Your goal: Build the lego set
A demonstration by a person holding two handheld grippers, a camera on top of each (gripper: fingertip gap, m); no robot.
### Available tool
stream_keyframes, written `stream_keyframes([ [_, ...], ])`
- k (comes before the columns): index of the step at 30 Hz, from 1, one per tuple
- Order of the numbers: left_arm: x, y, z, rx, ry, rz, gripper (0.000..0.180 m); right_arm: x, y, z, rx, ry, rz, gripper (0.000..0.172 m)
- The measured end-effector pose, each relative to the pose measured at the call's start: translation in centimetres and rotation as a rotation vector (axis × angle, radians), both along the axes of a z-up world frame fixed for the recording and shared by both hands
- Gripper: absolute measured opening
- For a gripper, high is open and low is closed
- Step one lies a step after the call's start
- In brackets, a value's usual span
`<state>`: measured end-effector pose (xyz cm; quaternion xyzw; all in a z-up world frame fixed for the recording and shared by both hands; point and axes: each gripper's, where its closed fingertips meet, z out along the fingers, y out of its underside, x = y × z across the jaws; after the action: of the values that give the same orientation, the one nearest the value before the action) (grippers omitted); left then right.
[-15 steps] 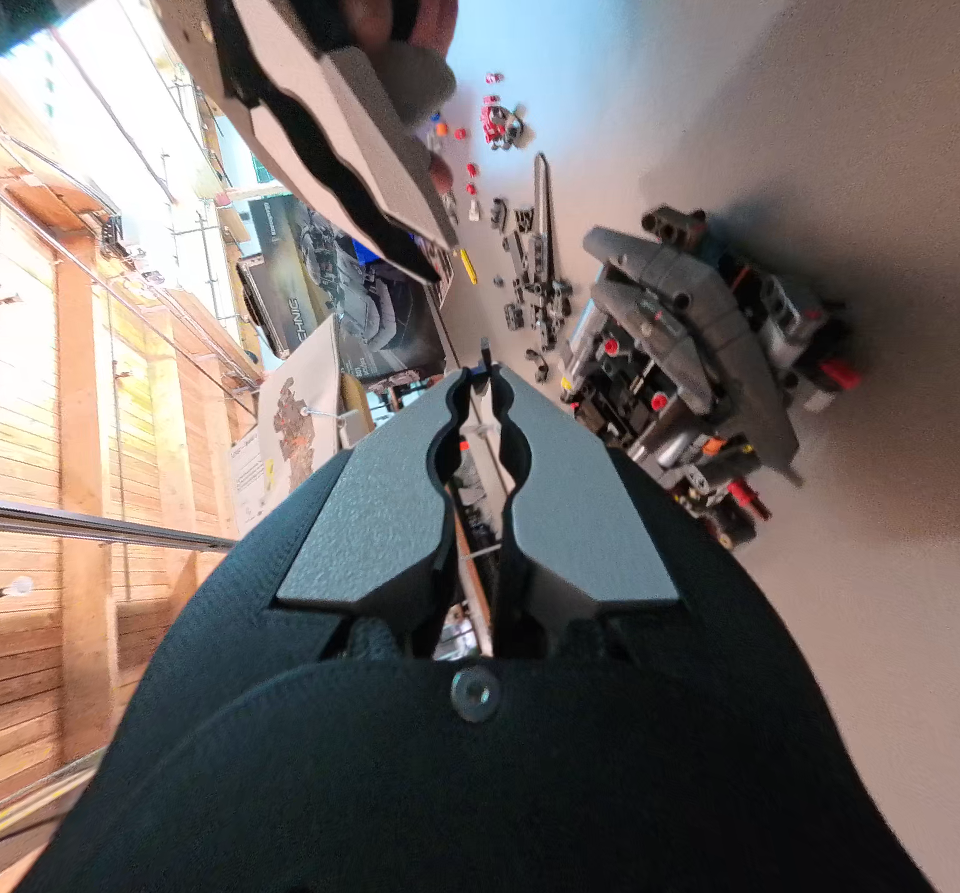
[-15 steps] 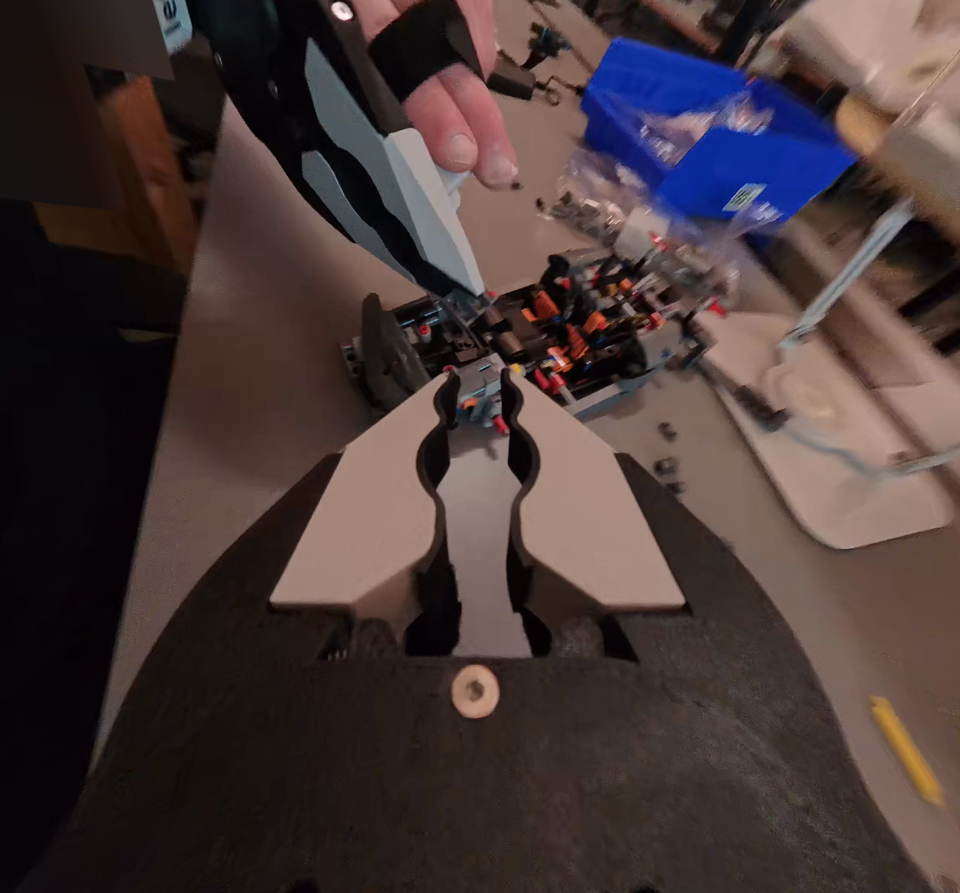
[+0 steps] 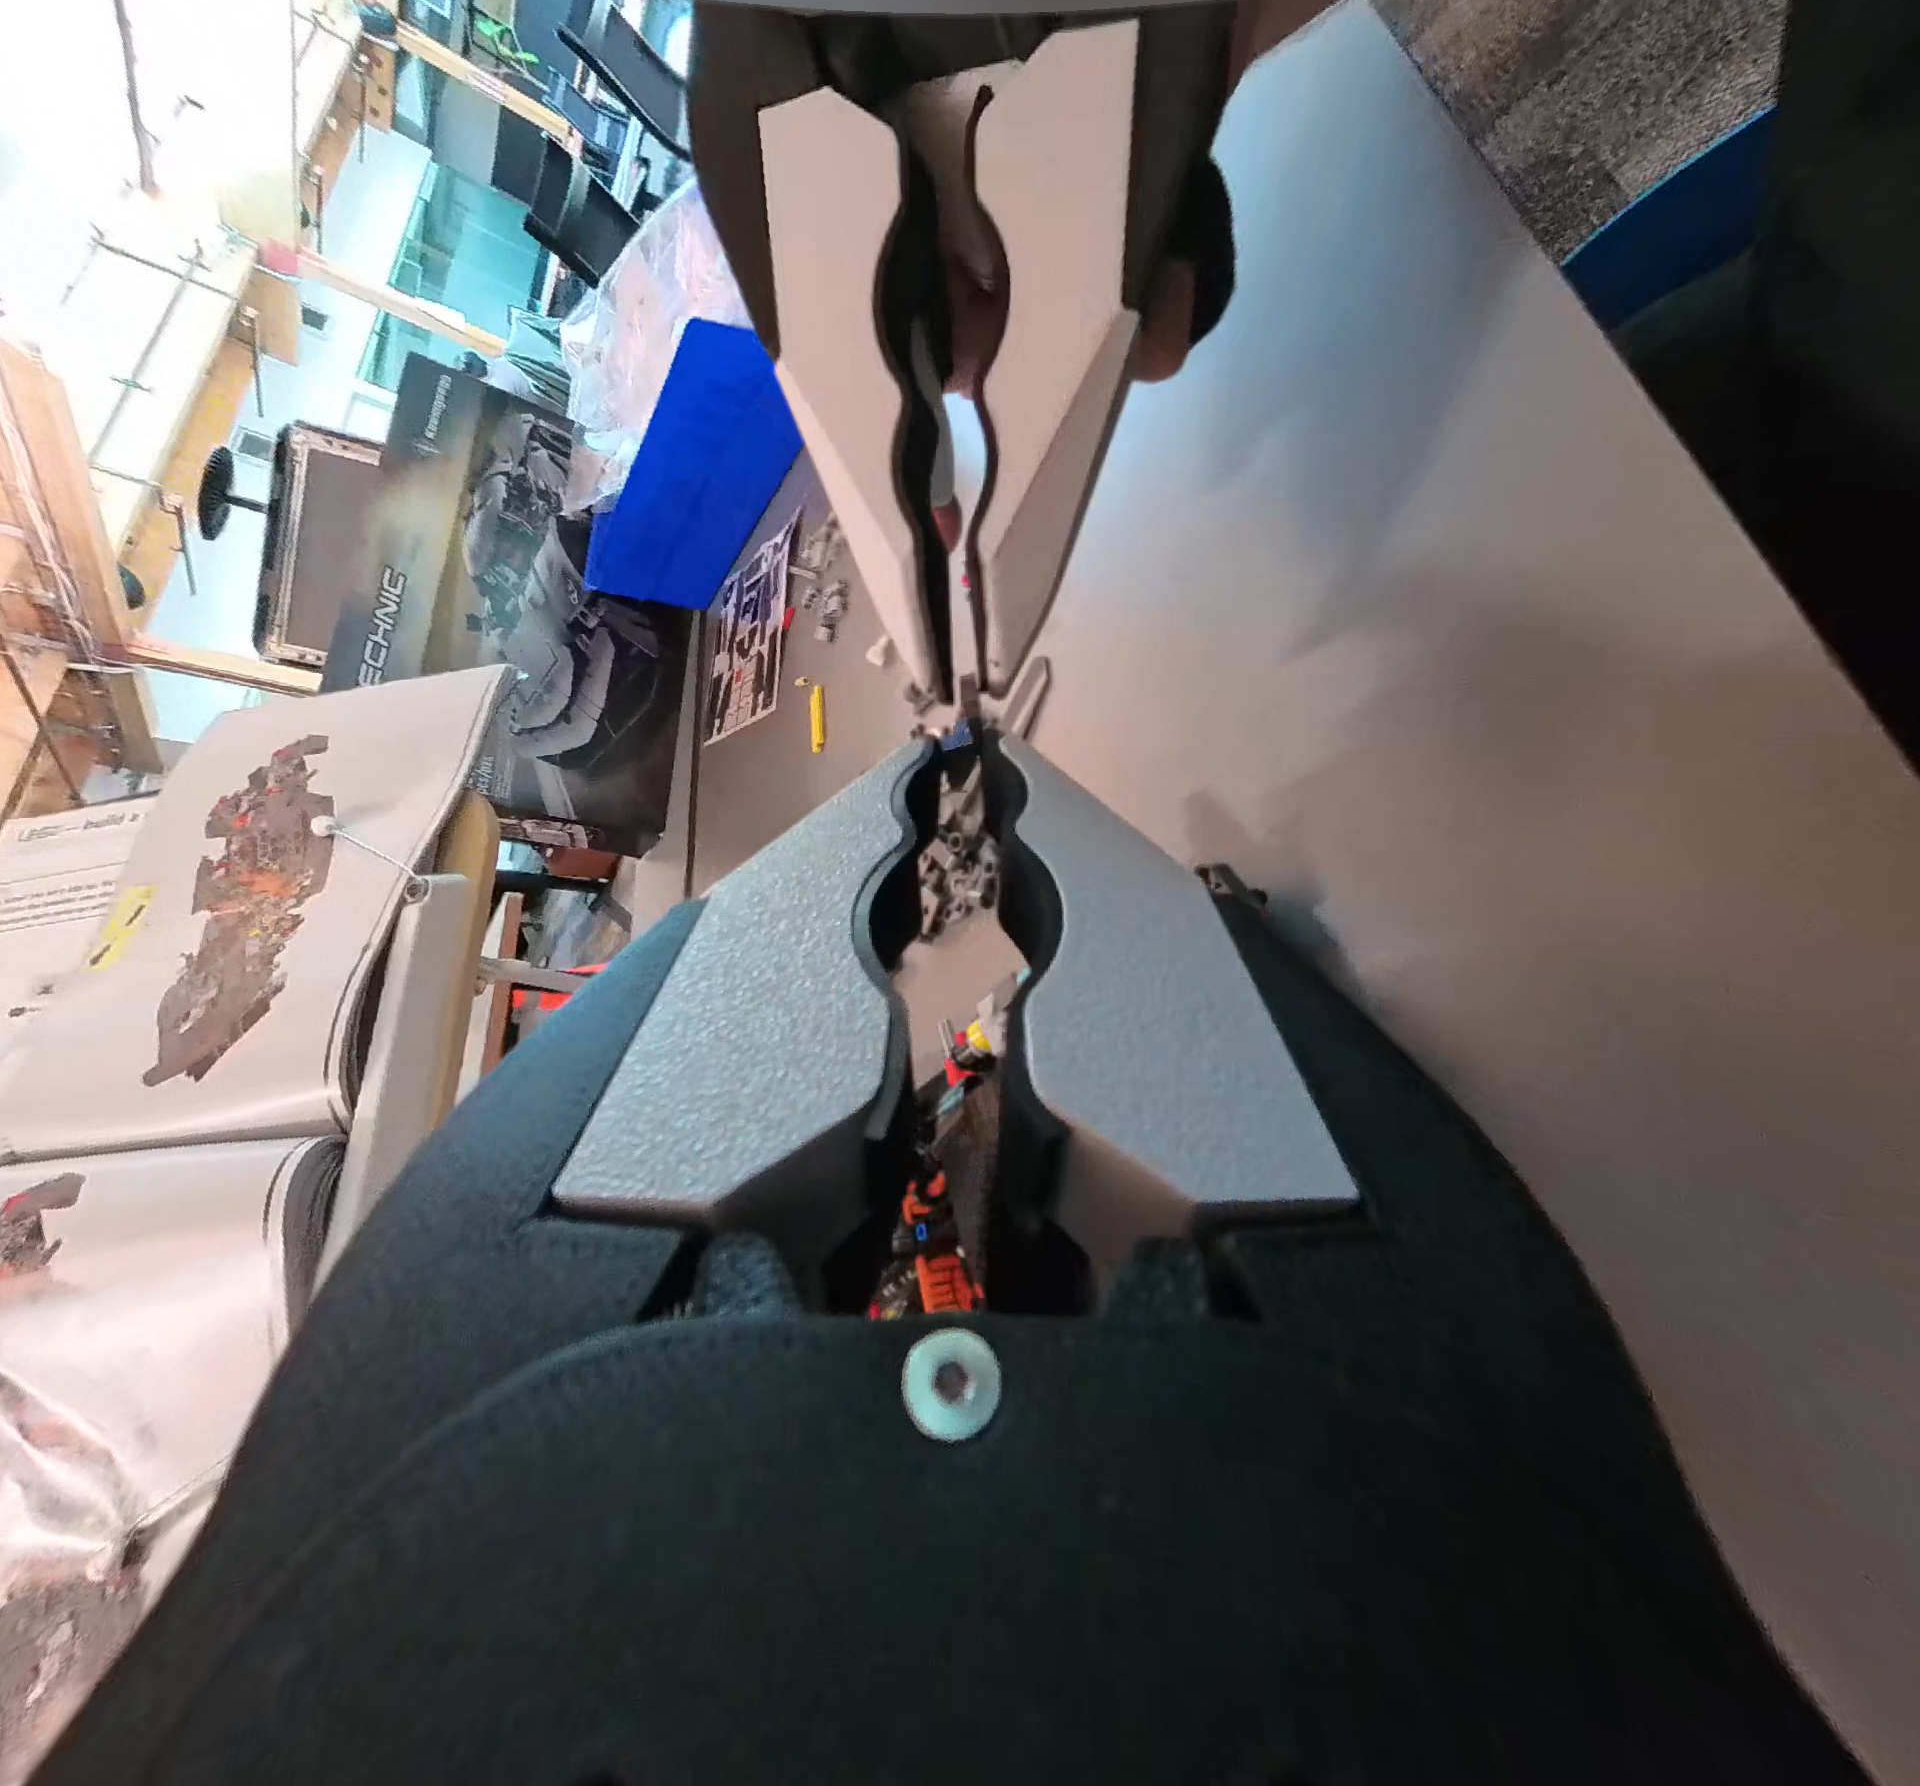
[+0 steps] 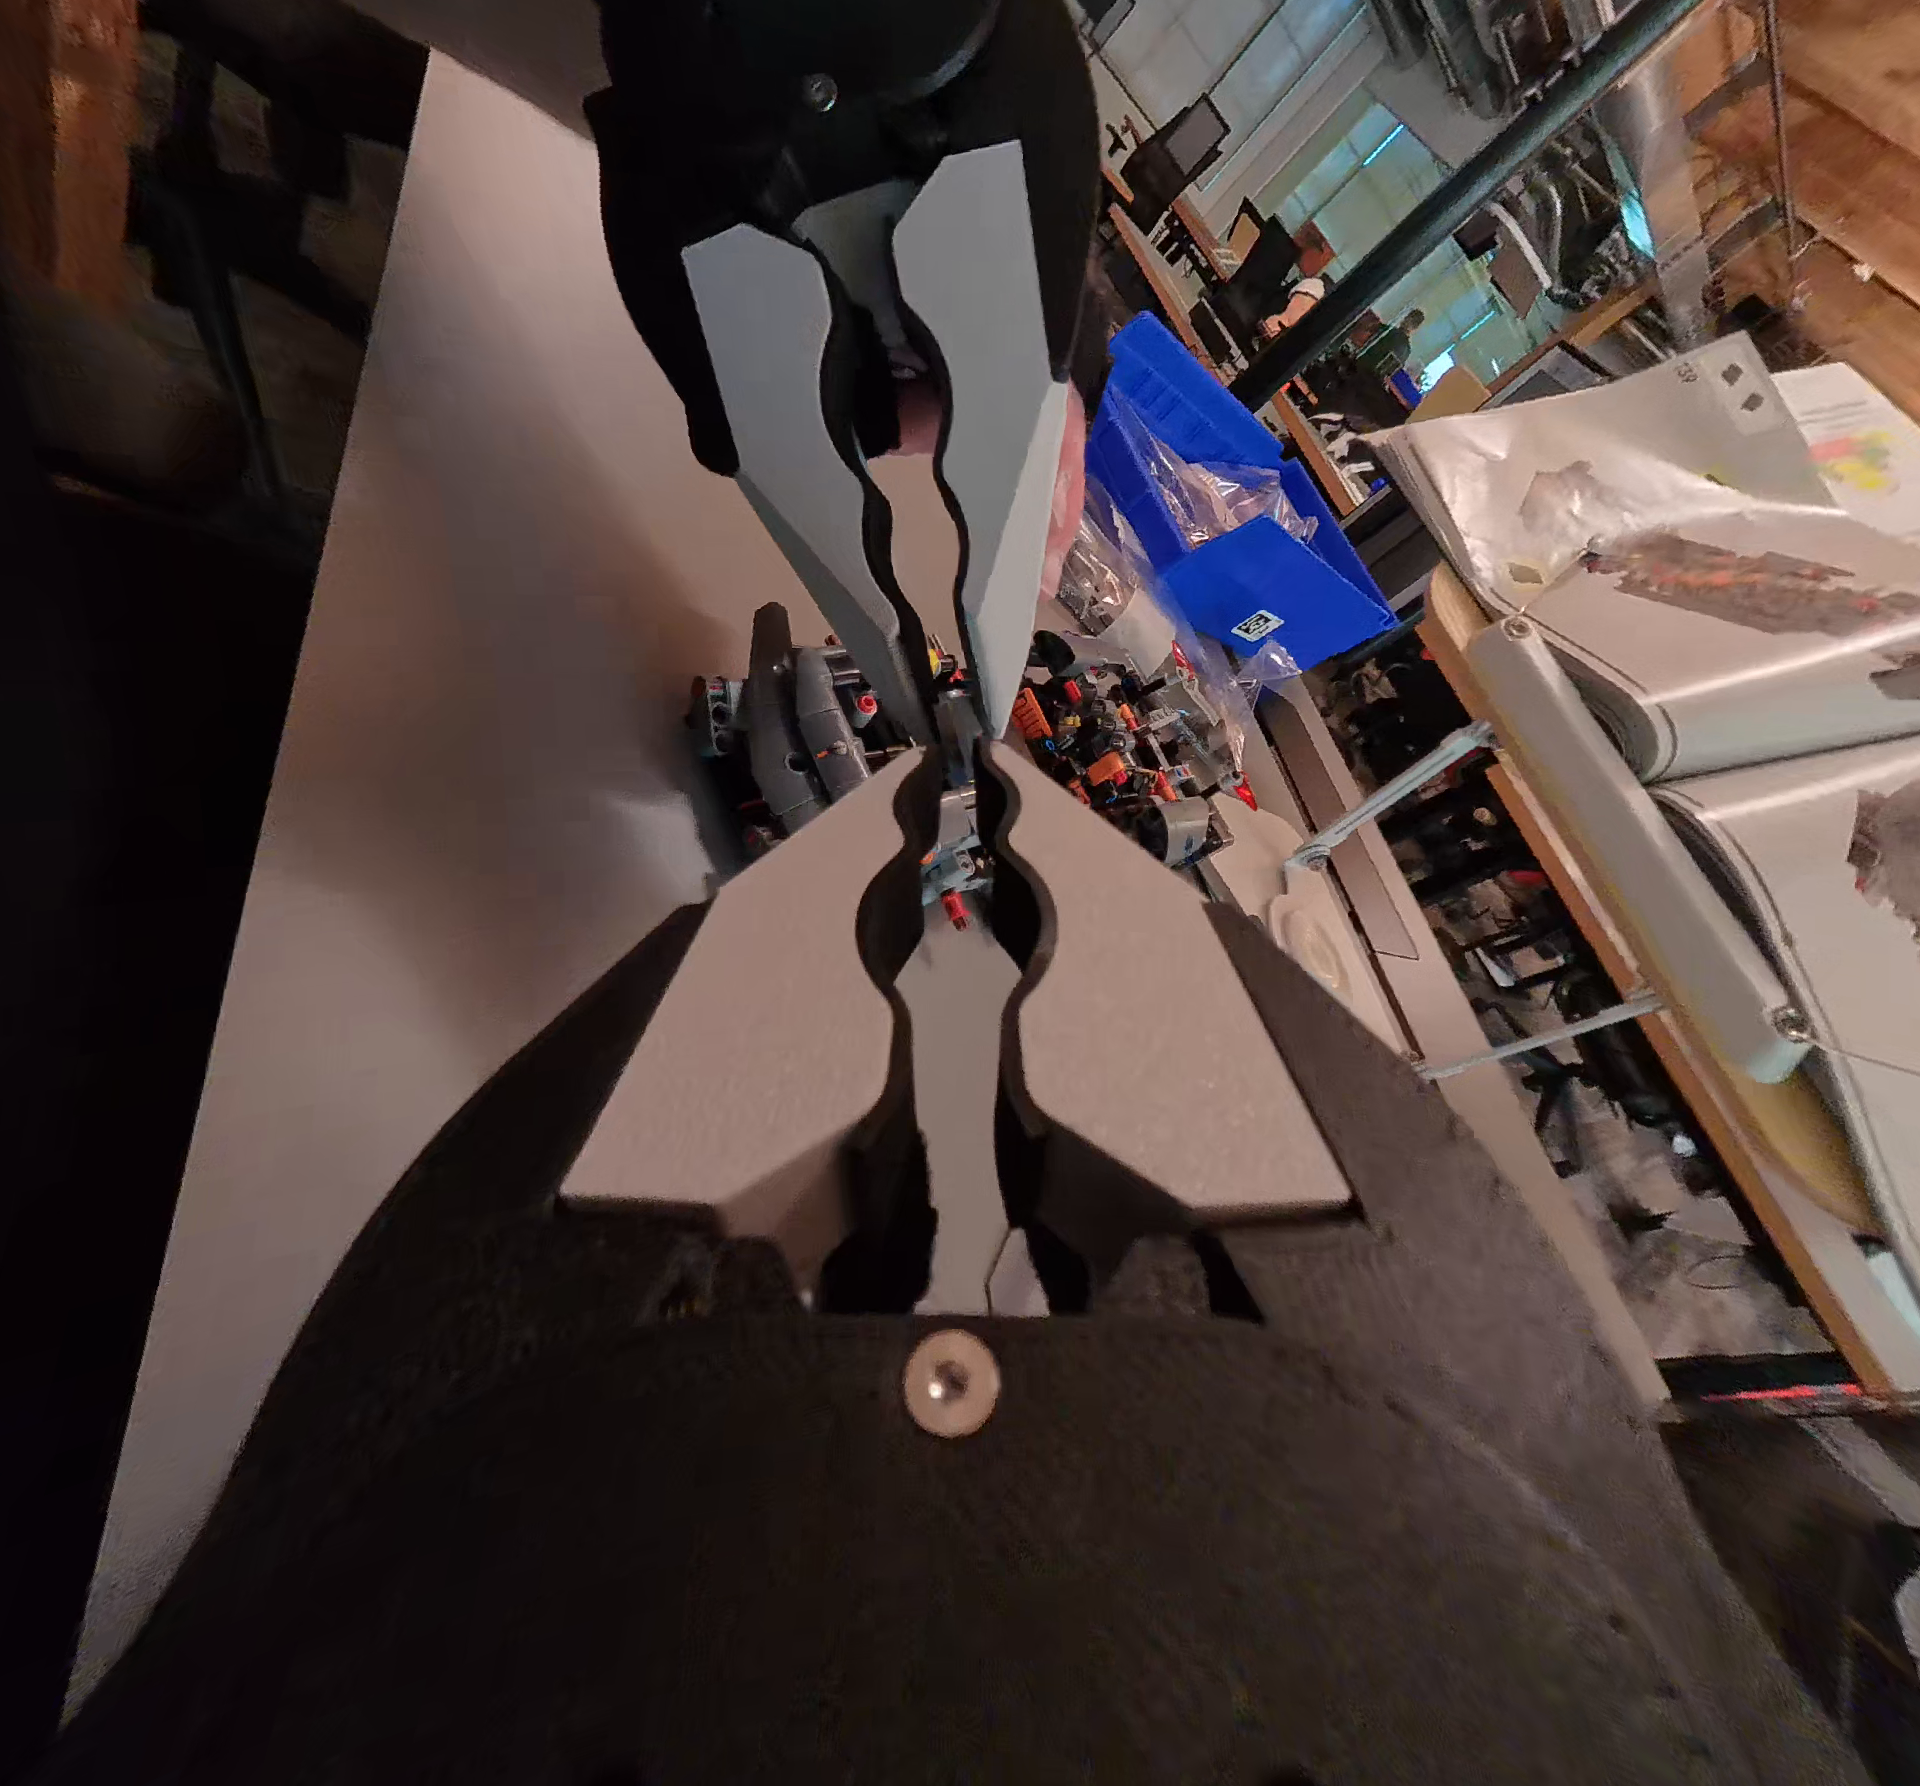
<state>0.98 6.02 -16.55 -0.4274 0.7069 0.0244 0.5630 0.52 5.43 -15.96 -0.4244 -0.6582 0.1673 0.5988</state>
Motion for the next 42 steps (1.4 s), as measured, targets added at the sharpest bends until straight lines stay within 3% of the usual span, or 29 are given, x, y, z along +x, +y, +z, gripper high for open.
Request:
stream_keyframes([
  [7,0.5,-0.6,-0.3,-0.052,0.029,-0.002,0.005,0.1,-0.4,-0.6,0.068,-0.041,-0.024,0.000],
  [14,1.2,0.3,0.7,-0.040,-0.031,0.040,0.010,1.3,0.6,0.3,-0.066,0.083,-0.080,0.000],
  [17,0.9,1.0,1.9,-0.132,-0.141,0.096,0.017,2.1,1.6,1.8,-0.288,0.255,-0.090,0.000],
  [21,1.0,1.1,3.5,-0.446,-0.398,0.112,0.025,3.0,2.1,4.1,-0.690,0.539,0.061,0.000],
  [27,1.8,1.1,5.6,-0.726,-0.628,0.063,0.028,2.9,2.5,5.1,-0.970,0.717,0.226,0.000],
  [31,2.3,1.0,5.7,-0.846,-0.701,0.038,0.027,2.5,1.8,5.5,-0.977,0.732,0.284,0.000],
  [35,2.0,0.6,6.1,-0.974,-0.782,-0.006,0.015,1.7,1.2,5.6,-0.937,0.713,0.298,0.000],
  [42,0.5,0.0,6.6,-0.972,-0.826,-0.021,0.009,0.1,0.6,5.8,-0.897,0.674,0.300,0.000],
])
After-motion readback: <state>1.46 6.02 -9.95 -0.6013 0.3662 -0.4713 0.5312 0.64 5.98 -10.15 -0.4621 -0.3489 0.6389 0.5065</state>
